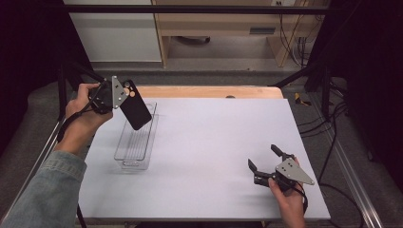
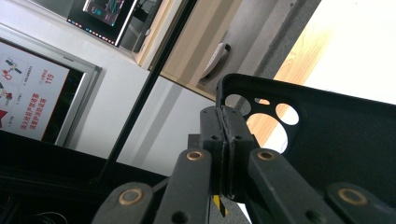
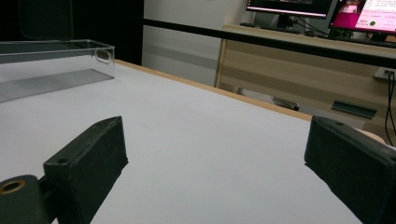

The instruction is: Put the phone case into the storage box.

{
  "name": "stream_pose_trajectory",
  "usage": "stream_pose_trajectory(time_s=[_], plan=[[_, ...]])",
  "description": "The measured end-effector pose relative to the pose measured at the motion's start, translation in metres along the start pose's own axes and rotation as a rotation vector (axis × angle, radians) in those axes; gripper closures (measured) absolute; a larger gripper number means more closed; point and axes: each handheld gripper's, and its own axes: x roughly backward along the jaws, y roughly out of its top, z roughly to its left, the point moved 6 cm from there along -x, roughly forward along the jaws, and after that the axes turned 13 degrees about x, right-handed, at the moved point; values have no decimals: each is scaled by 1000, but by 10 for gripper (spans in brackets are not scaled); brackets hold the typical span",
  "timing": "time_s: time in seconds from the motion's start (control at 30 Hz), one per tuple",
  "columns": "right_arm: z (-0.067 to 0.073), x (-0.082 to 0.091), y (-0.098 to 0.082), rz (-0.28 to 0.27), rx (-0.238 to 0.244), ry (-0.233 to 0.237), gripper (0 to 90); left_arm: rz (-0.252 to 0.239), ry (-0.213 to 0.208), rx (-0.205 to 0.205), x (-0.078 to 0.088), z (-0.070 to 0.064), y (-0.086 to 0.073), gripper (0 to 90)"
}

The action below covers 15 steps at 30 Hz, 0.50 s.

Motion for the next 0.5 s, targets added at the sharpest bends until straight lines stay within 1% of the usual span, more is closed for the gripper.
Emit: stream_pose_trajectory(time_s=[0.17, 0.37, 0.5], plan=[[-1, 0, 0, -2, -1, 2, 60, 8, 1, 3, -4, 0, -3, 886], [-1, 1, 0, -3, 2, 2, 60, 9, 6, -5, -7, 0, -5, 886], [-1, 1, 0, -3, 1, 2, 60, 16, 12, -18, -9, -1, -8, 886]])
